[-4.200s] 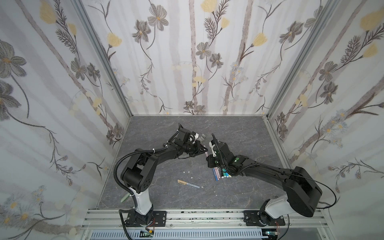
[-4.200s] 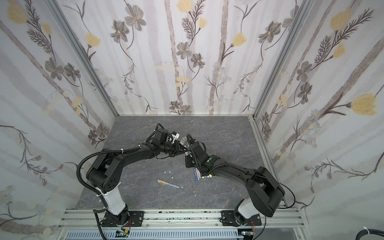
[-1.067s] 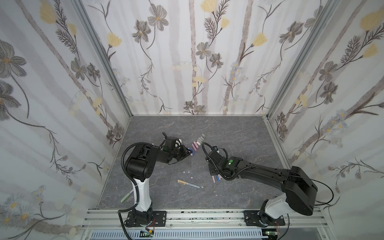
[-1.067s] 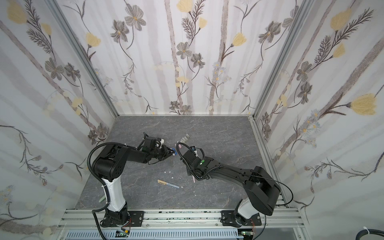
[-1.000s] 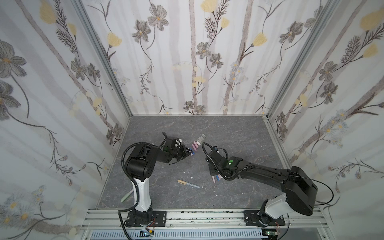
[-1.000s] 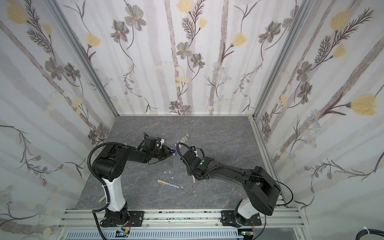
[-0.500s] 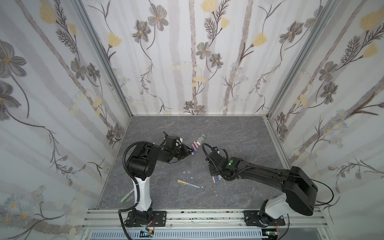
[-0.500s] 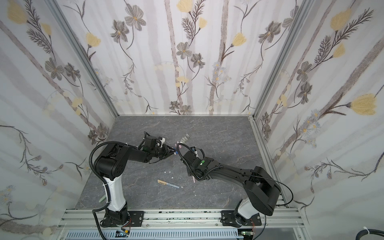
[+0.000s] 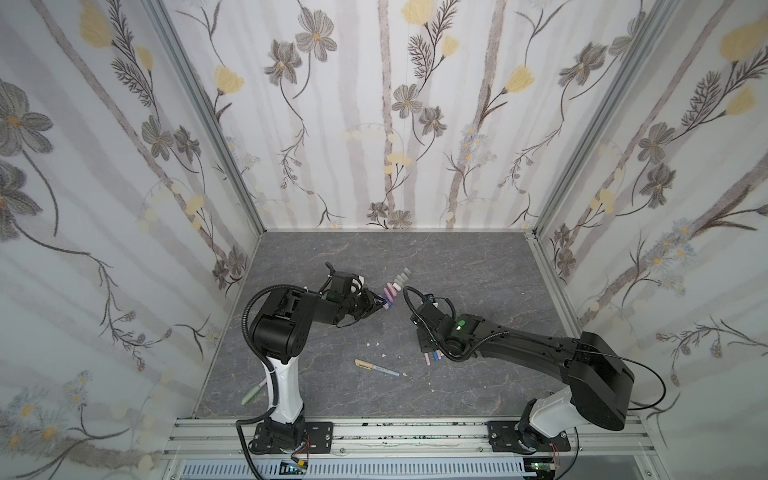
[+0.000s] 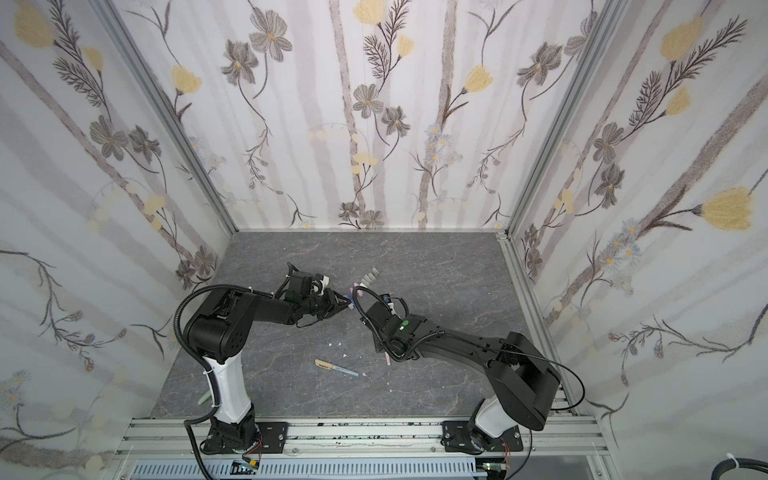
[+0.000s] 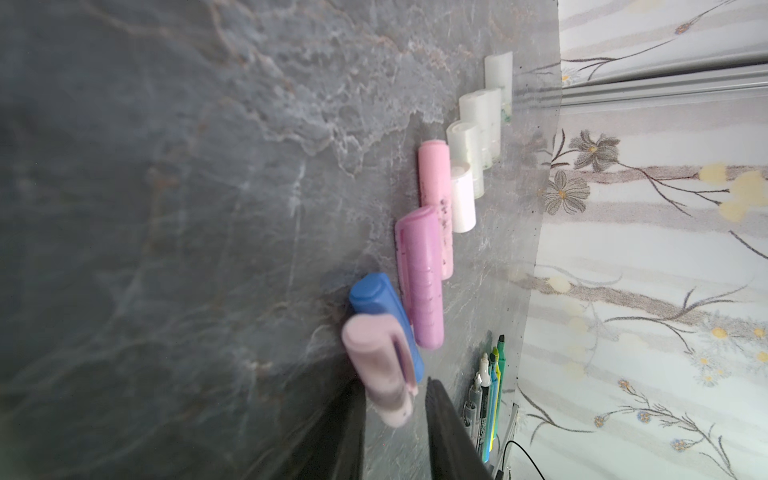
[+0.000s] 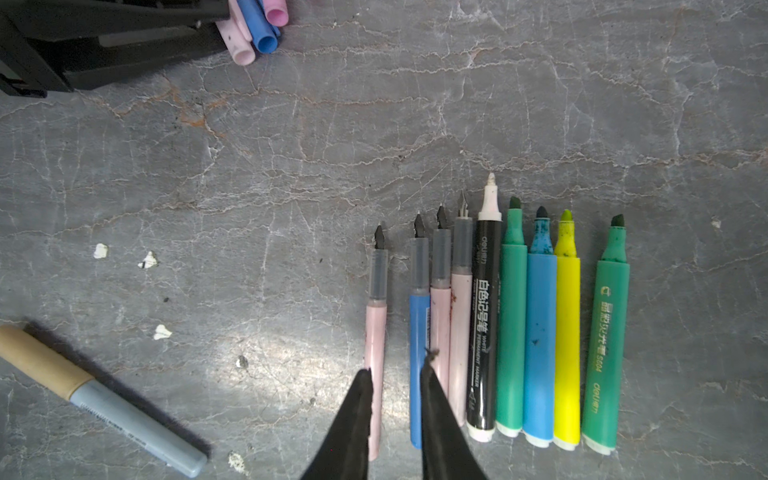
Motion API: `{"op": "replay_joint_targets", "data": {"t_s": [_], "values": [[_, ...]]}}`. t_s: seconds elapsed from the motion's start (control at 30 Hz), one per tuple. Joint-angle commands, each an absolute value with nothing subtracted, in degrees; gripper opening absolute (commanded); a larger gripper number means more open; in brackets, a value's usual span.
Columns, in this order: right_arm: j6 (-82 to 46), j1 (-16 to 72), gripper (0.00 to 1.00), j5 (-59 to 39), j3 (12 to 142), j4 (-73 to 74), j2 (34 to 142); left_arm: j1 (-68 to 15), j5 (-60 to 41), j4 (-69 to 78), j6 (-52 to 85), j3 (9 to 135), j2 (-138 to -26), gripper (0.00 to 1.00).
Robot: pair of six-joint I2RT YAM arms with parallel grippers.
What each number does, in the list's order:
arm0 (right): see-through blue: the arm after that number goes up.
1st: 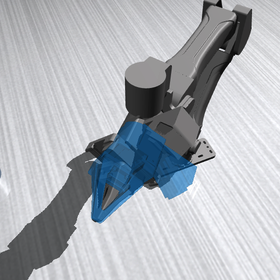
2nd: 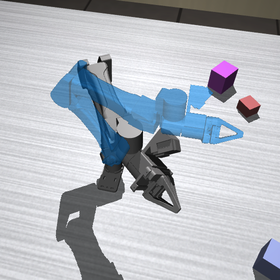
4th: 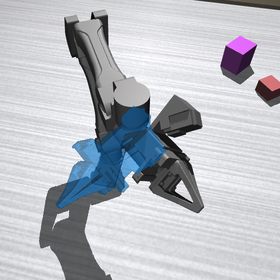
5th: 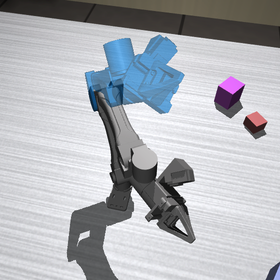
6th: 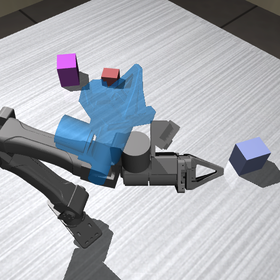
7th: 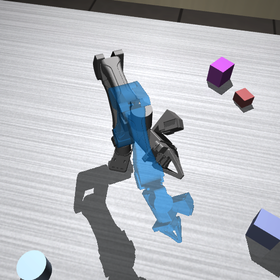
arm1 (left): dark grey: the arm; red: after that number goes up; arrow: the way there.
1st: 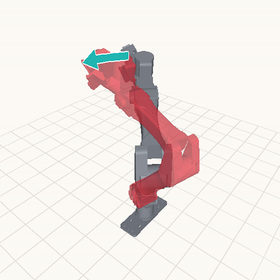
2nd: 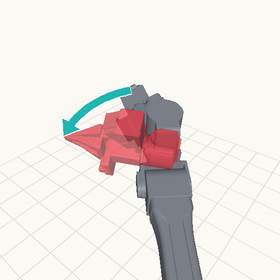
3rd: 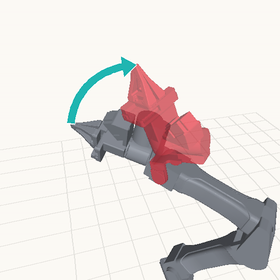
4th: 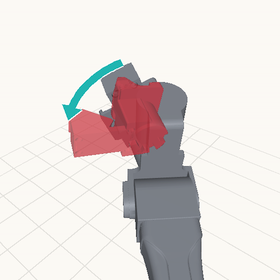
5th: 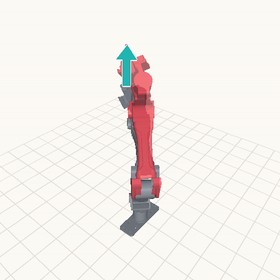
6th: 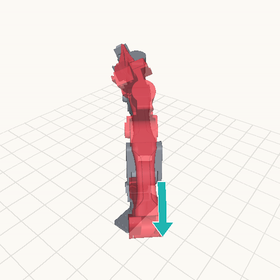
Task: Open the pen caps
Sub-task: 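Drop the pink cap at the cap pile while the right gripper releases the pen, then move the right gripper over the tan-capped light blue pen and close on it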
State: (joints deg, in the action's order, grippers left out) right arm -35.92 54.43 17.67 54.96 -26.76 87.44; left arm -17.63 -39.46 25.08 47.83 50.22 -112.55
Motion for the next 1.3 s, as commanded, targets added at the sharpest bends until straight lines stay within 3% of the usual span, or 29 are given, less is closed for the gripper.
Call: {"op": "replay_joint_targets", "data": {"t_s": [0.0,0.3,0.67,0.97,1.27], "values": [[-35.9,54.6,0.23,17.1,55.1,-25.2,87.8,-17.6,-37.8,20.8,46.9,49.5,-111.7,0.29],[-32.3,54.8,0.23,15.5,55.6,-23.2,88.5,-16.4,-36.7,16.7,45.3,47.8,-106.7,0.29],[-13.4,59.6,0.28,5.7,57.0,-17.2,84.7,-9.4,-35.7,4.8,41.6,49.5,-91.0,0.29],[-8.2,63.0,0.32,1.9,65.1,-23.7,94.2,3.5,-37.6,-1.8,37.0,46.1,-80.8,0.30],[-5.3,68.0,0.36,2.5,76.2,-32.5,107.1,8.3,-39.8,-1.4,34.5,40.6,-79.4,0.31]]}}
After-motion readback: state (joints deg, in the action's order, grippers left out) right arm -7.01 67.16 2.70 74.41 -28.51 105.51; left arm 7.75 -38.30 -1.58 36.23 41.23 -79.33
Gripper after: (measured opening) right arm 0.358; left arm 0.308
